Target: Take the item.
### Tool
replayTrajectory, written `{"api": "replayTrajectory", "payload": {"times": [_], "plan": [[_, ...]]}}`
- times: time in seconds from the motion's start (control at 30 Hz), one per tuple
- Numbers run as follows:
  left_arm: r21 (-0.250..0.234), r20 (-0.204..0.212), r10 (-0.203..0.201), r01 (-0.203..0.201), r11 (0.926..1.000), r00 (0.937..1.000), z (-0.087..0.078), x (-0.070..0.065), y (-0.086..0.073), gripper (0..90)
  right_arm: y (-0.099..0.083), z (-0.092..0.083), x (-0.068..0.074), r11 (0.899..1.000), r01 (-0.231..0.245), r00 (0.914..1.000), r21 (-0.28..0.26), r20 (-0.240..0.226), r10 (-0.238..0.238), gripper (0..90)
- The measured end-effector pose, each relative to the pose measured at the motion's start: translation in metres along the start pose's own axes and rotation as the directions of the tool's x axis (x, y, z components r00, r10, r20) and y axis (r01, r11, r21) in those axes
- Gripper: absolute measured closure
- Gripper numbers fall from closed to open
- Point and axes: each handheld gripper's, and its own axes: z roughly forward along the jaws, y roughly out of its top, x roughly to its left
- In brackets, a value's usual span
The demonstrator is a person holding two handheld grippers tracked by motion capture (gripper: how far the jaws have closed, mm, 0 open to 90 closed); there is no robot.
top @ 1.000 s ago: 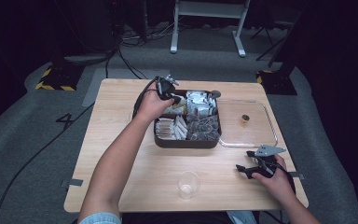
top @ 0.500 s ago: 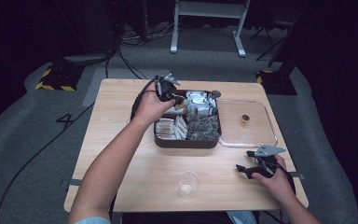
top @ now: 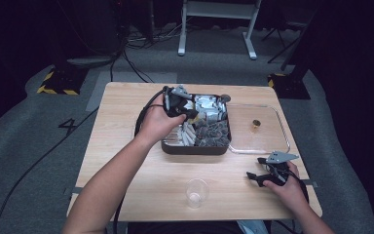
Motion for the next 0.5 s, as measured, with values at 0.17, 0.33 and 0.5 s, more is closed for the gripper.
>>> {"api": "replayTrajectory", "payload": {"times": [0.17, 0.33, 0.5], "plan": [[-0.030, 0.028, 0.023, -0.022, 0.9993, 0.9993, -0.006, -0.017, -0.010, 90.0, 0.000, 0.000, 0.000, 1.000, 0.000, 1.0000, 0.000, 0.000, 0.000, 18.1], [-0.073, 0.062, 0.039, -0.035, 0.9967, 0.9973, -0.010, -0.031, -0.022, 90.0, 0.000, 0.000, 0.000, 1.000, 0.000, 1.0000, 0.000, 0.000, 0.000, 18.1], [-0.086, 0.082, 0.053, -0.045, 0.9953, 0.9952, -0.015, -0.046, -0.032, 90.0, 0.000, 0.000, 0.000, 1.000, 0.000, 1.0000, 0.000, 0.000, 0.000, 18.1]]}}
